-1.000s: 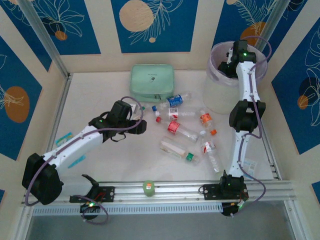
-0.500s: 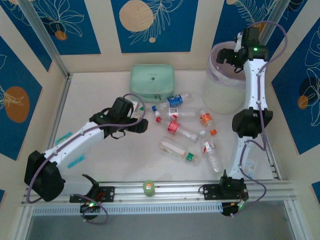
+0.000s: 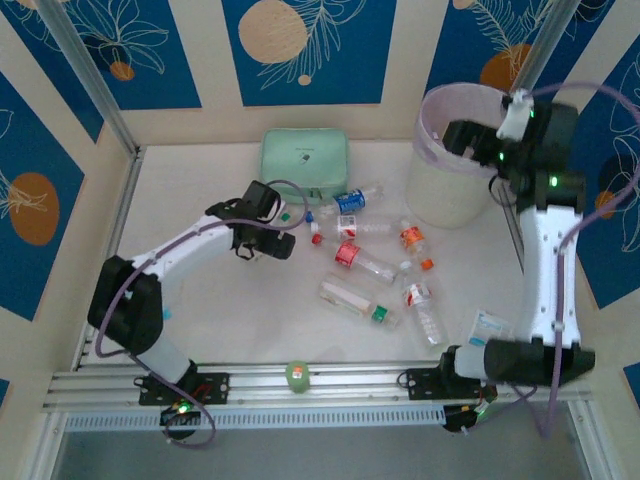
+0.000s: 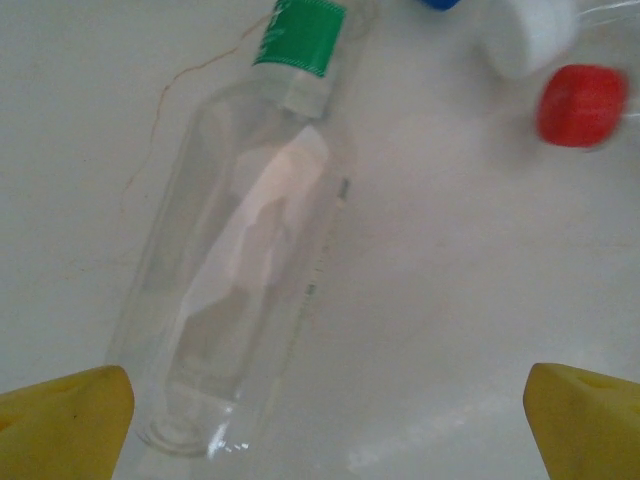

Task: Put the plastic bottles in the bin

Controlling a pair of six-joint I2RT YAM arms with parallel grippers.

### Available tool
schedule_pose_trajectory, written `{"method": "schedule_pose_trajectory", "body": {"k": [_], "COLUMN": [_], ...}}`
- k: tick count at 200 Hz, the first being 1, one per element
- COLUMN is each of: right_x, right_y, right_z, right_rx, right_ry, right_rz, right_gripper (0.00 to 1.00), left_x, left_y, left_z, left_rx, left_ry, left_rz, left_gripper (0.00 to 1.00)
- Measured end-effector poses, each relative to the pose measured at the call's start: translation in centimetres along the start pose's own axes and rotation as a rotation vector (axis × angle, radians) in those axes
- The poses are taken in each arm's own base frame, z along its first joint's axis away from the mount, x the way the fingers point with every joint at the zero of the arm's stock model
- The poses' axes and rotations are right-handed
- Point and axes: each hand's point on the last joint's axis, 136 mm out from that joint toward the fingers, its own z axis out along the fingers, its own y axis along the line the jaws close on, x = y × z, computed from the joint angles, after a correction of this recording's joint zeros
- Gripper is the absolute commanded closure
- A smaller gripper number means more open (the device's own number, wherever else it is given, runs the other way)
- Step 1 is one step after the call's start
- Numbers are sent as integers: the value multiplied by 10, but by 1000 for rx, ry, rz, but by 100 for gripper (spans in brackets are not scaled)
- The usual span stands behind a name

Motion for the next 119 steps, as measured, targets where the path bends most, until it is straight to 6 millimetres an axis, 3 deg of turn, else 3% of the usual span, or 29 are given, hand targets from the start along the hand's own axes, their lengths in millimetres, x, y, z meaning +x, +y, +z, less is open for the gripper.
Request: {"method": "schedule_pose_trajectory", "body": {"k": [32, 58, 97, 119], "right_x": [61, 101, 139, 150], "right_y": [17, 22, 20, 23], "right_z": [-11, -13, -14, -10], "right_rx": [-170, -235, -261, -283], "right_ry": [48, 112, 177, 206], "right_rz": [116, 178, 234, 264], "right_gripper": [3, 3, 4, 7], "left_x": [3, 0, 7, 8], "left_y": [14, 19, 20, 21], "left_z": [25, 40, 52, 50], "left_rx": [-53, -75, -81, -85], "left_ry": [58, 82, 125, 130], "left_rz": [35, 59, 80, 71], "left_gripper": [0, 15, 35, 38]}}
